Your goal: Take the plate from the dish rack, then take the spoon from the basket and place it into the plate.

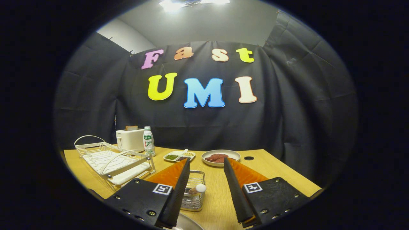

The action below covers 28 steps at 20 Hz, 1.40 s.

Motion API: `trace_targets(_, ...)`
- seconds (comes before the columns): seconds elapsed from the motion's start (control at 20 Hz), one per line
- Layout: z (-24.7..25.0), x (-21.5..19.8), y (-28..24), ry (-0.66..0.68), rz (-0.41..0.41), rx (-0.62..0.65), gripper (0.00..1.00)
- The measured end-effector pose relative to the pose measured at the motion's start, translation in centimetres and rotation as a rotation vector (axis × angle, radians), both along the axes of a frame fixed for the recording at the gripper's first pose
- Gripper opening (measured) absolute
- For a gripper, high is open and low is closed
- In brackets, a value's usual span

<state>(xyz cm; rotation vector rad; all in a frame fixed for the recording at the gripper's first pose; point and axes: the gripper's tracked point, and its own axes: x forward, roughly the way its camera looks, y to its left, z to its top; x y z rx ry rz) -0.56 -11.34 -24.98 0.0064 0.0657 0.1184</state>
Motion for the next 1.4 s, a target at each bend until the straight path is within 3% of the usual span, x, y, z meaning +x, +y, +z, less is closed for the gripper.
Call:
trace_targets(0.2, -1.3, 1.2, 0.8, 0.02, 0.002, -0.002, 0.62)
trace_targets(0.35, -1.3, 1.7, 0.8, 0.022, -0.007, -0.009, 0.24)
trace_targets(0.4, -1.1, 1.6, 1.1, 0.029, 0.005, 0.007, 0.24)
trace_targets(0.45, -1.2, 1.4, 1.4, 0.044, 0.01, 0.022, 0.16)
trace_targets(0.55, -0.8, 1.2, 1.5, 0.055, 0.003, 0.011, 0.16)
trace_targets(0.6, -0.5, 1.5, 1.6, 0.047, -0.003, -0.008, 0.09)
trace_targets(1.0, 3.0, 1.3, 2.5, 0.072, 0.012, -0.027, 0.09)
trace_targets(1.4, 8.8, -1.8, 1.5, 0.115, 0.029, -0.004, 0.09)
